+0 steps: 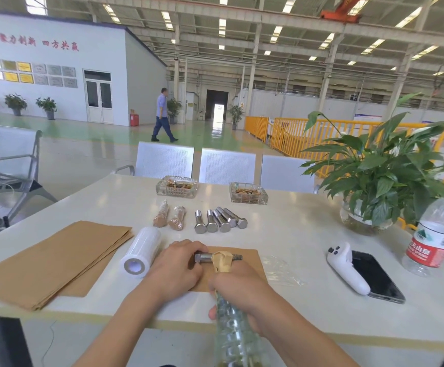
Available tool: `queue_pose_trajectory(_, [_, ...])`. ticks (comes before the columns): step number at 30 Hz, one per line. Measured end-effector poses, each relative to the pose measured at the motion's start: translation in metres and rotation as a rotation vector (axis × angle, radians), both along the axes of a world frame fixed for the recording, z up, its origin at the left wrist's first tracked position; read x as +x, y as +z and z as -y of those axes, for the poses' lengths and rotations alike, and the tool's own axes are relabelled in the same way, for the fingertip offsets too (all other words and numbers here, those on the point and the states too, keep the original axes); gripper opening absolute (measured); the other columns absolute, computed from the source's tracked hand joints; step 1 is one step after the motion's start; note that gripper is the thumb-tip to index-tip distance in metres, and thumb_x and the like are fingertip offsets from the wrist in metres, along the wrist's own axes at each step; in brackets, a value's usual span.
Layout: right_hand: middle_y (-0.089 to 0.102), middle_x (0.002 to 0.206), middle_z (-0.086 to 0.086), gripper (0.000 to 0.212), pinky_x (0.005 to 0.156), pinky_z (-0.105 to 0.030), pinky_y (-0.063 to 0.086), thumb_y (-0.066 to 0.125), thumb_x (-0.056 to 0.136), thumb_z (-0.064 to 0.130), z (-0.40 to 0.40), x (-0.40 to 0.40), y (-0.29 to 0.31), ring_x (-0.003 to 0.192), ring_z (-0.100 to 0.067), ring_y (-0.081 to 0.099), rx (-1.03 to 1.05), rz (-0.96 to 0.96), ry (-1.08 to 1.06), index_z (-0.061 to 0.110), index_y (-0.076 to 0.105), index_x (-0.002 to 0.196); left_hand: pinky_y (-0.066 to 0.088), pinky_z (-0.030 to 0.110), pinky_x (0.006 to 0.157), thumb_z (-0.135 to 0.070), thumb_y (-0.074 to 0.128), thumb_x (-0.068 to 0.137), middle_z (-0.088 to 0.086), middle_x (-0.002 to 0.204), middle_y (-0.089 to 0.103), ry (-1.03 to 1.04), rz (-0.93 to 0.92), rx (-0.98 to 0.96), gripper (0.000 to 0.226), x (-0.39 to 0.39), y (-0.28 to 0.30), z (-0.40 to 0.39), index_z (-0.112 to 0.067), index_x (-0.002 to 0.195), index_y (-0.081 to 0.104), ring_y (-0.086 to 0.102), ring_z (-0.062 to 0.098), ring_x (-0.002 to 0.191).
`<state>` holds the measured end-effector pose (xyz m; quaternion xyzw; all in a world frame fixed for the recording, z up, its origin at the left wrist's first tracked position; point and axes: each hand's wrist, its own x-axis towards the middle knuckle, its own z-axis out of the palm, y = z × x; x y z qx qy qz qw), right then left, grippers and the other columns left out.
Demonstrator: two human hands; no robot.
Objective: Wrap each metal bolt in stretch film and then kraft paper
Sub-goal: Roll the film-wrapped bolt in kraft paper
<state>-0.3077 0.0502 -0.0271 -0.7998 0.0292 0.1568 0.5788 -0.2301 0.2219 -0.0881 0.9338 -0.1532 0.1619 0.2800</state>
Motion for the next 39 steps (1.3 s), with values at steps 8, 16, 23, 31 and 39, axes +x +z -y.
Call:
queue_pose_trajectory(8, [0.052, 0.091, -0.011, 0.023, 0.051, -0.025, 0.050, 0.057, 0.076, 0.005, -0.006, 0.007, 0.000, 0.056, -0.029, 0.073, 0.051, -0.011, -0.032, 0.009, 0.060, 0.098, 0.046, 0.036, 0.096, -0.023, 0.060, 0.087, -0.011, 0.112, 0.064, 0.000, -0.006, 0.001, 0.038, -0.001, 0.000, 0.000, -0.036, 0.123, 0.063, 0.055, 0.016, 0.109])
queue_pose_trajectory(16, [0.057, 0.078, -0.011, 0.015, 0.052, -0.027, 0.051, 0.056, 0.070, 0.003, 0.010, 0.011, 0.002, 0.054, -0.032, 0.072, -0.025, 0.012, -0.059, 0.014, 0.058, 0.081, 0.046, 0.038, 0.097, -0.024, 0.057, 0.086, -0.010, 0.112, 0.063, -0.014, -0.014, 0.007, 0.040, 0.000, 0.002, -0.001, -0.035, 0.124, 0.063, 0.055, 0.016, 0.110])
queue_pose_trajectory(23, [0.053, 0.092, -0.015, 0.022, 0.062, -0.034, 0.051, 0.056, 0.069, 0.003, 0.002, 0.009, 0.000, 0.059, -0.032, 0.074, -0.041, -0.055, 0.002, 0.011, 0.053, 0.089, 0.047, 0.039, 0.096, -0.025, 0.057, 0.084, -0.011, 0.109, 0.063, -0.017, -0.016, -0.004, 0.041, 0.000, 0.003, -0.002, -0.035, 0.123, 0.064, 0.055, 0.016, 0.107])
queue_pose_trajectory(31, [0.048, 0.088, -0.013, 0.020, 0.058, -0.031, 0.049, 0.056, 0.074, 0.000, 0.011, 0.009, 0.004, 0.053, -0.030, 0.071, -0.045, -0.041, -0.011, 0.014, 0.048, 0.086, 0.047, 0.038, 0.096, -0.034, 0.048, 0.079, -0.012, 0.110, 0.063, -0.012, -0.037, -0.006, 0.047, -0.002, 0.005, -0.001, -0.037, 0.123, 0.063, 0.055, 0.015, 0.108])
queue_pose_trajectory(39, [0.055, 0.096, -0.016, 0.021, 0.050, -0.026, 0.050, 0.059, 0.075, 0.002, 0.036, 0.014, 0.006, 0.055, -0.029, 0.073, -0.066, -0.008, -0.105, 0.008, 0.053, 0.094, 0.046, 0.037, 0.095, -0.029, 0.053, 0.083, -0.013, 0.109, 0.062, -0.014, -0.024, 0.007, 0.042, -0.001, 0.005, -0.002, -0.037, 0.123, 0.063, 0.055, 0.015, 0.107])
